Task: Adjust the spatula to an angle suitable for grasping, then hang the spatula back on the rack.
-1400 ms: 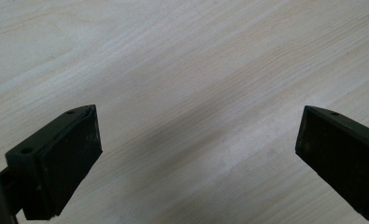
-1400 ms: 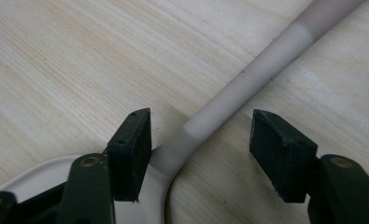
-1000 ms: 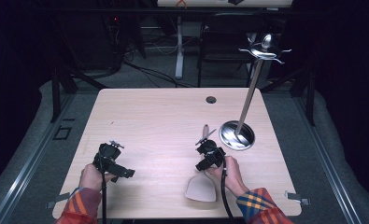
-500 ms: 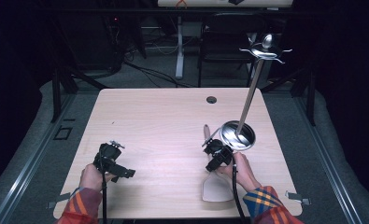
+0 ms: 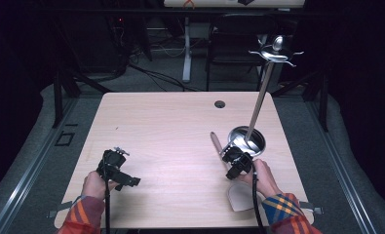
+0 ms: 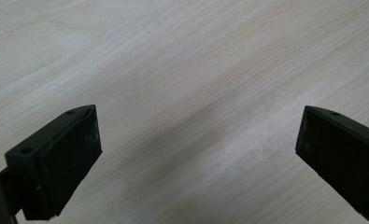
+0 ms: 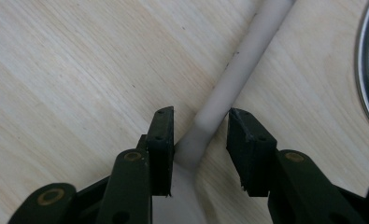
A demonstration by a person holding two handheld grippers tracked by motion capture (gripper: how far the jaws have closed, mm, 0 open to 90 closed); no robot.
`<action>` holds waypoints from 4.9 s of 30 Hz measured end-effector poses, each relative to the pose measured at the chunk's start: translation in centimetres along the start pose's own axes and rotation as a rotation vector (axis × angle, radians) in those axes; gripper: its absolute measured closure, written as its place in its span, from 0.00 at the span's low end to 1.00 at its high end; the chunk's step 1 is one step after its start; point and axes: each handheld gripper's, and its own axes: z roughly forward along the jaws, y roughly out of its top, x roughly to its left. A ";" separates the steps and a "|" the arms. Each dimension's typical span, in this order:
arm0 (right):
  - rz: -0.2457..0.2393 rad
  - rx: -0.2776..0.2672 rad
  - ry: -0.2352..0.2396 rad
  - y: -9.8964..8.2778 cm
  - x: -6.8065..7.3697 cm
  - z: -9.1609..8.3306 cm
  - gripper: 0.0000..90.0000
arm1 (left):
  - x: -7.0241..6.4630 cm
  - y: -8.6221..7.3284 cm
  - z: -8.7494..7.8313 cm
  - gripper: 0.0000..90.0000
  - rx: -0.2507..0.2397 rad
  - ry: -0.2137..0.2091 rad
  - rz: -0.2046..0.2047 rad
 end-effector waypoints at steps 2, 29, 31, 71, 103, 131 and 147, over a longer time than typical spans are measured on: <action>0.007 -0.001 -0.001 -0.3 -0.2 0.0 0.71 | 0.0 0.0 0.0 0.00 0.001 -0.007 -0.002; 0.173 -0.065 0.007 -1.1 -2.9 -0.7 0.73 | -0.6 0.4 0.5 0.00 0.032 -0.010 0.026; 0.183 -0.077 0.000 -0.6 -3.0 -0.7 0.75 | -0.7 0.4 0.5 0.00 0.032 -0.009 0.028; 0.176 -0.059 -0.026 1.3 -2.4 0.6 0.86 | -0.7 0.6 0.8 0.00 0.041 -0.018 0.036; 0.176 -0.442 -0.048 -2.5 -2.5 -7.6 0.86 | -0.6 0.5 0.7 0.00 0.046 -0.020 0.044; 0.280 -0.642 -0.111 -5.9 -4.3 -12.2 0.86 | -0.7 0.5 1.0 0.00 0.063 -0.042 0.035; 0.311 -0.739 -0.165 -6.9 -5.1 -14.2 0.86 | -0.7 0.6 1.1 0.00 0.064 -0.044 0.038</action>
